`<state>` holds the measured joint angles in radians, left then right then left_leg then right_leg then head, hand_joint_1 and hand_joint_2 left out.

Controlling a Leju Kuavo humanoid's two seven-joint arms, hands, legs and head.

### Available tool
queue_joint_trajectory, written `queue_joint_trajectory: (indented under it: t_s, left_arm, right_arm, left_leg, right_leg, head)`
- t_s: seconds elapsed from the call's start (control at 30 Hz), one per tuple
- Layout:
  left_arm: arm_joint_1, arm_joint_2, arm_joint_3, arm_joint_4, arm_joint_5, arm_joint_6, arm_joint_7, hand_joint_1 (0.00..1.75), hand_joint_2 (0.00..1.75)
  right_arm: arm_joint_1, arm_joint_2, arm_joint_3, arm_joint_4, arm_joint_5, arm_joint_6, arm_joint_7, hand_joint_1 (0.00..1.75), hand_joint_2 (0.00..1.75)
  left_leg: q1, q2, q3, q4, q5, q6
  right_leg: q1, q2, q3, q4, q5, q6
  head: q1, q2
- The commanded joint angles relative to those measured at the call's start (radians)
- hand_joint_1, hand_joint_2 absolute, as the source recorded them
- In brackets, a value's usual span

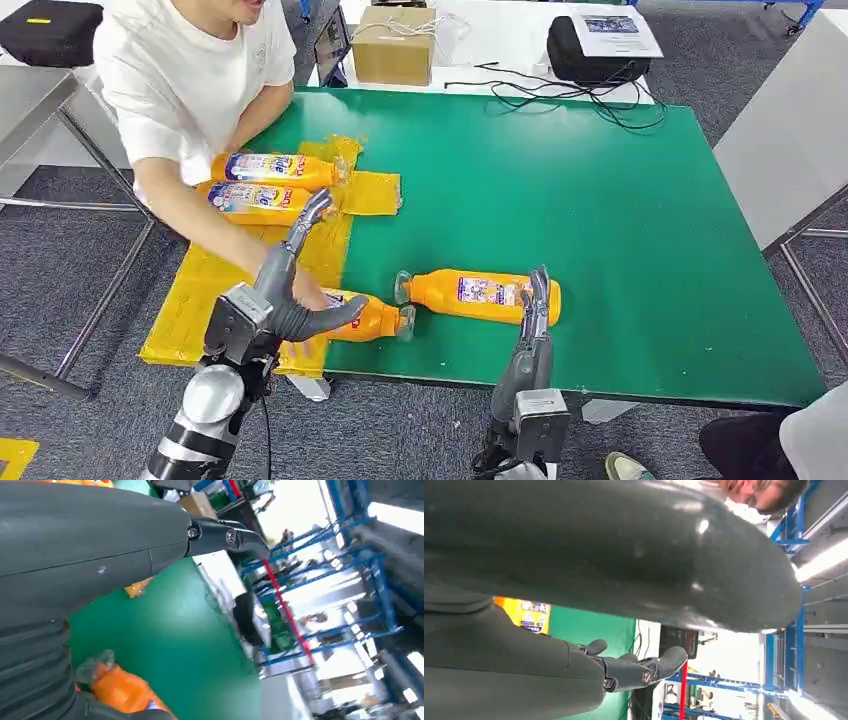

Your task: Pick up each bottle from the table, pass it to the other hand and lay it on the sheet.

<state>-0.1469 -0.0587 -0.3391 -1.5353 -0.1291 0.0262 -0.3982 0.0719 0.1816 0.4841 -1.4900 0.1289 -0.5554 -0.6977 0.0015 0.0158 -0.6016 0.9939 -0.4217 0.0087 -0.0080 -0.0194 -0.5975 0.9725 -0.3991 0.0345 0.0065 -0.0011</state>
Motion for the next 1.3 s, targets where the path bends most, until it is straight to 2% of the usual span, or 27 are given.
queue_joint_trajectory:
  t_s: [0.03, 0.07, 0.1, 0.2, 0.23, 0.27, 0.3, 0.33, 0.4, 0.5, 0.57, 0.6, 0.77, 0.9, 1.03, 1.2, 1.3]
  left_arm:
    - [-0.054, 0.003, 0.043, -0.093, 0.185, 0.073, -0.023, 0.0, 1.75]
    - [-0.056, 0.003, 0.046, -0.096, 0.207, 0.071, -0.021, 0.0, 1.75]
    - [-0.058, 0.007, 0.05, -0.105, 0.24, 0.074, -0.02, 0.0, 1.75]
    - [-0.023, 0.003, 0.065, -0.132, 0.242, 0.109, -0.023, 0.0, 1.75]
    - [-0.011, -0.002, 0.084, -0.134, 0.133, 0.227, -0.028, 0.0, 1.75]
    - [-0.009, 0.004, 0.092, -0.134, 0.137, 0.244, -0.021, 0.0, 1.75]
    - [-0.003, 0.006, 0.109, -0.133, 0.141, 0.25, -0.02, 0.0, 1.75]
    - [0.002, -0.016, 0.15, -0.119, 0.173, 0.254, 0.015, 0.0, 1.75]
    - [0.004, -0.024, 0.16, -0.092, 0.174, 0.256, 0.017, 0.0, 1.75]
    - [0.004, -0.024, 0.16, -0.092, 0.174, 0.256, 0.017, 0.0, 1.75]
    - [0.011, -0.031, 0.152, -0.077, 0.17, 0.247, 0.021, 0.0, 1.75]
    - [0.05, -0.062, 0.118, -0.061, 0.169, 0.241, 0.01, 0.0, 1.75]
    - [0.049, -0.057, 0.117, -0.067, 0.173, 0.238, 0.012, 0.0, 1.75]
    - [0.093, -0.072, 0.082, -0.032, 0.177, 0.225, 0.026, 0.0, 1.75]
    - [0.095, -0.081, 0.065, 0.019, 0.149, 0.243, 0.016, 0.0, 1.75]
    - [0.068, -0.086, 0.052, 0.041, 0.127, 0.24, 0.031, 0.0, 1.75]
    - [0.062, -0.088, 0.052, 0.047, 0.127, 0.242, 0.035, 0.0, 1.75]
  right_arm:
    - [-0.042, -0.063, 0.054, 0.103, 0.243, -0.143, 0.0, 0.0, 0.0]
    - [-0.032, -0.052, 0.016, 0.105, 0.35, -0.143, 0.0, 0.0, 0.0]
    - [-0.001, -0.005, -0.106, 0.104, 0.636, -0.143, 0.0, 0.0, 1.75]
    - [0.006, 0.046, -0.34, 0.07, 1.024, -0.143, 0.0, 0.0, 1.75]
    - [-0.027, 0.034, -0.402, 0.108, 1.214, -0.143, 0.116, 0.0, 1.75]
    - [-0.055, -0.025, -0.395, 0.134, 1.193, -0.121, 0.165, 0.0, 1.75]
    - [-0.094, -0.045, -0.375, 0.202, 1.19, -0.143, 0.202, 0.0, 1.75]
    - [-0.159, -0.093, -0.355, 0.321, 1.214, -0.143, 0.319, 0.0, 1.75]
    - [-0.225, -0.15, -0.294, 0.413, 1.166, -0.143, 0.385, 0.0, 1.75]
    - [-0.225, -0.15, -0.294, 0.413, 1.166, -0.143, 0.385, 0.0, 1.75]
    - [-0.268, -0.169, -0.257, 0.489, 1.146, -0.139, 0.419, 0.0, 1.75]
    - [-0.312, -0.175, -0.206, 0.576, 1.096, -0.136, 0.448, 0.0, 1.75]
    - [-0.307, -0.175, -0.197, 0.574, 1.091, -0.135, 0.453, 0.0, 1.75]
    - [-0.337, -0.198, -0.148, 0.61, 1.096, -0.128, 0.52, 0.0, 1.75]
    - [-0.392, -0.206, -0.126, 0.645, 1.102, -0.092, 0.545, 0.0, 1.75]
    - [-0.484, -0.169, -0.109, 0.746, 1.046, 0.009, 0.551, 0.0, 1.75]
    - [-0.5, -0.16, -0.102, 0.769, 1.043, 0.017, 0.552, 0.0, 1.75]
  left_leg:
    - [0.001, -0.002, 0.002, 0.0, -0.001, -0.001]
    - [0.001, 0.0, 0.001, 0.0, -0.001, -0.001]
    - [0.001, -0.001, 0.003, 0.0, -0.001, -0.001]
    - [0.001, -0.004, 0.003, 0.0, -0.001, 0.0]
    - [0.0, -0.003, 0.002, -0.001, 0.0, 0.0]
    - [0.001, -0.003, 0.004, -0.001, -0.001, -0.001]
    - [0.0, -0.001, 0.004, -0.002, 0.0, 0.0]
    - [0.0, -0.001, 0.005, -0.001, -0.001, 0.0]
    - [0.001, 0.001, 0.007, -0.003, -0.001, 0.0]
    - [0.001, 0.001, 0.007, -0.003, -0.001, 0.0]
    - [0.0, 0.0, 0.005, -0.002, 0.0, 0.0]
    - [0.0, 0.001, 0.003, -0.002, 0.0, 0.0]
    - [-0.002, -0.001, 0.003, -0.001, 0.0, 0.002]
    - [-0.002, -0.001, 0.002, 0.0, 0.0, 0.002]
    - [-0.003, -0.001, 0.003, -0.001, 0.0, 0.002]
    - [-0.003, 0.001, 0.002, 0.0, 0.0, 0.002]
    - [-0.003, 0.001, 0.002, 0.0, 0.0, 0.001]
  right_leg:
    - [0.001, 0.001, 0.002, 0.0, -0.001, -0.001]
    - [0.001, 0.001, 0.001, -0.001, 0.0, -0.001]
    - [0.001, 0.002, 0.003, -0.001, -0.001, -0.001]
    - [0.0, -0.001, 0.003, -0.001, -0.001, -0.001]
    - [0.0, -0.001, 0.003, -0.001, -0.001, -0.001]
    - [0.0, 0.0, 0.004, -0.001, -0.002, -0.001]
    - [0.0, 0.001, 0.004, -0.002, 0.0, 0.0]
    - [0.0, 0.001, 0.005, -0.002, 0.0, 0.0]
    - [0.0, 0.005, 0.008, -0.005, 0.001, 0.0]
    - [0.0, 0.005, 0.008, -0.005, 0.001, 0.0]
    - [0.0, 0.003, 0.006, -0.004, 0.001, 0.0]
    - [0.0, 0.004, 0.004, -0.003, 0.002, 0.0]
    - [-0.002, 0.002, 0.004, -0.002, 0.001, 0.001]
    - [-0.003, 0.001, 0.003, -0.001, 0.001, 0.002]
    - [-0.003, 0.002, 0.003, -0.002, 0.001, 0.002]
    - [-0.003, 0.004, 0.002, -0.001, 0.002, 0.001]
    - [-0.003, 0.004, 0.002, -0.001, 0.002, 0.001]
  head:
    - [0.0, 0.0]
    - [0.0, 0.0]
    - [0.0, 0.0]
    - [0.0, 0.0]
    - [0.0, 0.0]
    - [0.0, 0.0]
    - [0.0, 0.0]
    - [0.0, 0.0]
    - [0.0, 0.0]
    - [0.0, 0.0]
    - [0.0, 0.0]
    - [0.0, 0.0]
    - [0.0, 0.0]
    - [0.0, 0.0]
    - [0.0, 0.0]
    - [0.0, 0.0]
    - [0.0, 0.0]
